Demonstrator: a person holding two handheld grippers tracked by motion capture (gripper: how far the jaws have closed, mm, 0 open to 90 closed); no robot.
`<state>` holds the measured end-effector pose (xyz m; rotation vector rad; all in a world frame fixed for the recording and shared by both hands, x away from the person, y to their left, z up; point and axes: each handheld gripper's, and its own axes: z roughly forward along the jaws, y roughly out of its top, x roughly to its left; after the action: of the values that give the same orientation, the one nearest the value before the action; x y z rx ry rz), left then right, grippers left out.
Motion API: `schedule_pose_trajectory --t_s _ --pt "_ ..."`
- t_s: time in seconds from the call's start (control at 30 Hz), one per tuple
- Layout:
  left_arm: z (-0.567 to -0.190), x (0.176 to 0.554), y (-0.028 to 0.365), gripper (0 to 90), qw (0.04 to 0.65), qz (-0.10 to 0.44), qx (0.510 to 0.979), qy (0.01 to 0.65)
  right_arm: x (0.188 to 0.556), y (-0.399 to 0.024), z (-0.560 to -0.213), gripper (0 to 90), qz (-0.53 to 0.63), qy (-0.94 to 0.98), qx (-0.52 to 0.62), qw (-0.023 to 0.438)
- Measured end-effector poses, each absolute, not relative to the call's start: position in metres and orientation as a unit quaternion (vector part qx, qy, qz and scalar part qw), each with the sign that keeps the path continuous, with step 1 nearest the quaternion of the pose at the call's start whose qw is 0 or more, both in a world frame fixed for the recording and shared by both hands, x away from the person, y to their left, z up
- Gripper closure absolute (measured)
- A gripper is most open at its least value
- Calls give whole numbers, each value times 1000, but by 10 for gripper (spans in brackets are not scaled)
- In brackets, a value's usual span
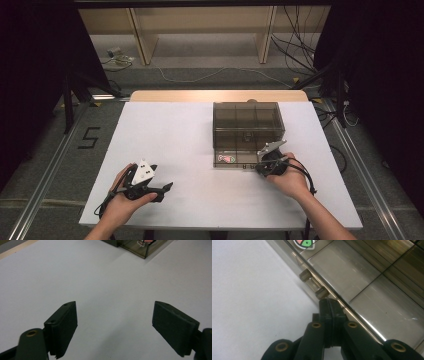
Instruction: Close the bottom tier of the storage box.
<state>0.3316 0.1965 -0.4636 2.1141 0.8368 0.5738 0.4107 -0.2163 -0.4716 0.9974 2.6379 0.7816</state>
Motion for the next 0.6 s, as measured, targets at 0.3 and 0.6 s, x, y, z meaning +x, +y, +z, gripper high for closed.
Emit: schedule_pose_trajectory --t_s 0.3,0.6 --pt "-464 332 196 203 386 226 831 330 413 -216 -472 900 271 893 340 118" --pt "-464 332 196 203 385 226 832 330 415 -214 -473 900 271 890 346 124"
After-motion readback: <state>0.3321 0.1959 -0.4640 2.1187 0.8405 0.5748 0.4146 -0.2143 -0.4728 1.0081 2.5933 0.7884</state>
